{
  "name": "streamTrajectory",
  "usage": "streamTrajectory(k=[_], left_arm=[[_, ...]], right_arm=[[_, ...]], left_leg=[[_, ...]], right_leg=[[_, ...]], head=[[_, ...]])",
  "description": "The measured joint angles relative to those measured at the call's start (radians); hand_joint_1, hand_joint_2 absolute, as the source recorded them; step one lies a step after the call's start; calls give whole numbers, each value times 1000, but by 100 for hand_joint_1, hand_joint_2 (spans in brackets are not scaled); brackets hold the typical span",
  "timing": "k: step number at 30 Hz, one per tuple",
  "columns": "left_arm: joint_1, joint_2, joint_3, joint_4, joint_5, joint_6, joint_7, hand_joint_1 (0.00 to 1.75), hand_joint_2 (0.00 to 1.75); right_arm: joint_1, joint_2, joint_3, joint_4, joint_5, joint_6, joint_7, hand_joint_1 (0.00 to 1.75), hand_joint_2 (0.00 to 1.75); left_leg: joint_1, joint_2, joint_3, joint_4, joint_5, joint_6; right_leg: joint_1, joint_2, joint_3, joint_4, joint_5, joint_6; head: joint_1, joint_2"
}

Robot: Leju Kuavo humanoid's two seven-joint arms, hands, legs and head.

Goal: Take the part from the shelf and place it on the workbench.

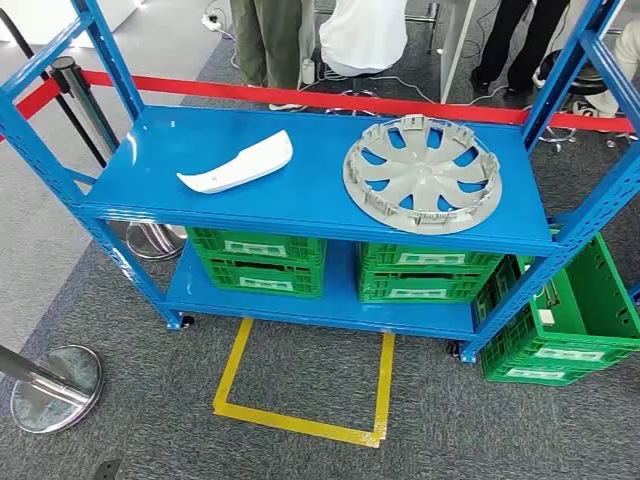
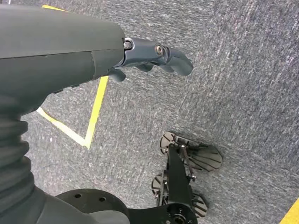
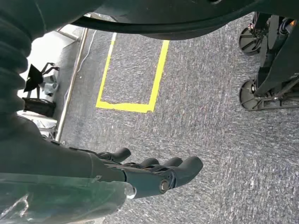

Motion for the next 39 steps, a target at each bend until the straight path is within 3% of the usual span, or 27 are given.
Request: streamTrajectory(k=[19, 22, 23, 26, 30, 39], left_arm=[[0, 0, 0, 0, 0, 0, 0, 0, 175], [-5, -1, 4, 0, -7, 0, 0, 0, 44], [-7, -2, 9, 0, -16, 0, 0, 0, 0], [-16, -4, 37, 0, -57, 4, -4, 0, 0], [-28, -8, 89, 0, -112, 8, -15, 0, 175], [-58, -28, 234, 15, -237, 26, -40, 0, 175]], right_arm=[[0, 0, 0, 0, 0, 0, 0, 0, 175], [-5, 0, -1, 0, 13, 0, 0, 0, 44], [-7, 0, -10, 0, 28, 0, 0, 0, 44], [-16, 4, -61, 1, 90, 0, -2, 0, 175], [-29, 12, -134, 4, 183, 0, -7, 0, 175], [-63, 37, -317, 26, 396, 1, -17, 0, 175]], left_leg=[[0, 0, 0, 0, 0, 0], [0, 0, 0, 0, 0, 0], [0, 0, 0, 0, 0, 0], [0, 0, 0, 0, 0, 0], [0, 0, 0, 0, 0, 0], [-1, 0, 0, 0, 0, 0]], right_leg=[[0, 0, 0, 0, 0, 0], [0, 0, 0, 0, 0, 0], [0, 0, 0, 0, 0, 0], [0, 0, 0, 0, 0, 0], [0, 0, 0, 0, 0, 0], [0, 0, 0, 0, 0, 0]], head=[[0, 0], [0, 0], [0, 0], [0, 0], [0, 0], [0, 0]])
